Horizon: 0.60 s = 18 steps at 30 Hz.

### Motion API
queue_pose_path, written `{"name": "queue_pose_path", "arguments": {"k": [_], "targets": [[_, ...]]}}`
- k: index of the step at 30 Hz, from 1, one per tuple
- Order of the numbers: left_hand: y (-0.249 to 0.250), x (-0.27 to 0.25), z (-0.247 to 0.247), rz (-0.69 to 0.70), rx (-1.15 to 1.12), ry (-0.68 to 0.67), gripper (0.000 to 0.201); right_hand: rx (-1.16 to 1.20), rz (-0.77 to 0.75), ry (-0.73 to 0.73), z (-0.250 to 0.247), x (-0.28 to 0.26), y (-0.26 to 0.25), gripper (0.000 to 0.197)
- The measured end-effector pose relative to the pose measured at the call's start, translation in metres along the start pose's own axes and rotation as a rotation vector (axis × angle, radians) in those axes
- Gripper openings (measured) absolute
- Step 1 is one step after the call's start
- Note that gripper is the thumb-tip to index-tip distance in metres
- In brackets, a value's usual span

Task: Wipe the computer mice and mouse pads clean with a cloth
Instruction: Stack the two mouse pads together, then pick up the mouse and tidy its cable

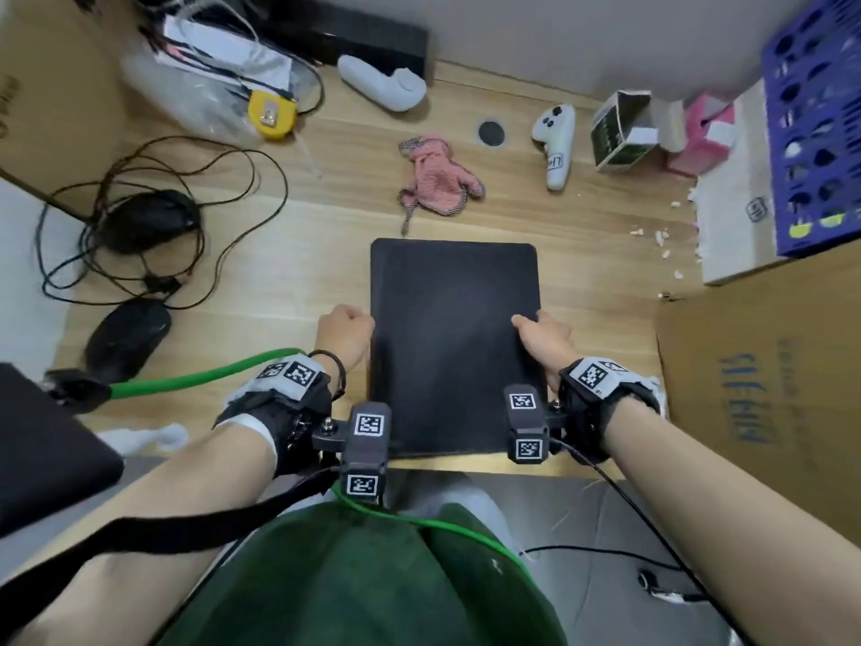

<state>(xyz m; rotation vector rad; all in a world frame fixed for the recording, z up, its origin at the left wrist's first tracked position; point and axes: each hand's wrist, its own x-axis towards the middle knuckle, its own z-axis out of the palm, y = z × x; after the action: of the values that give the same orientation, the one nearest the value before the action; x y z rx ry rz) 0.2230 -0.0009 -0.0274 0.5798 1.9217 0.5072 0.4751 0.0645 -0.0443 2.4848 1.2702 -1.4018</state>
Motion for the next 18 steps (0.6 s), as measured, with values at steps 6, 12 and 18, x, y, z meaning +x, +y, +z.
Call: {"name": "queue_pose_path", "arguments": {"k": [6, 12, 18], "targets": [[-0.048, 0.008, -0.091, 0.003, -0.109, 0.158, 0.033, 0.105, -0.165, -0.175, 0.061, -0.059, -0.074, 0.018], [-0.11, 0.002, -0.188, -0.062, -0.184, 0.475, 0.036, -0.038, -0.261, -0.475, 0.133, -0.114, -0.123, 0.034], [-0.125, 0.001, -0.209, 0.014, 0.127, 0.547, 0.043, -0.3, -0.49, -0.59, 0.157, -0.143, -0.149, 0.054]]}}
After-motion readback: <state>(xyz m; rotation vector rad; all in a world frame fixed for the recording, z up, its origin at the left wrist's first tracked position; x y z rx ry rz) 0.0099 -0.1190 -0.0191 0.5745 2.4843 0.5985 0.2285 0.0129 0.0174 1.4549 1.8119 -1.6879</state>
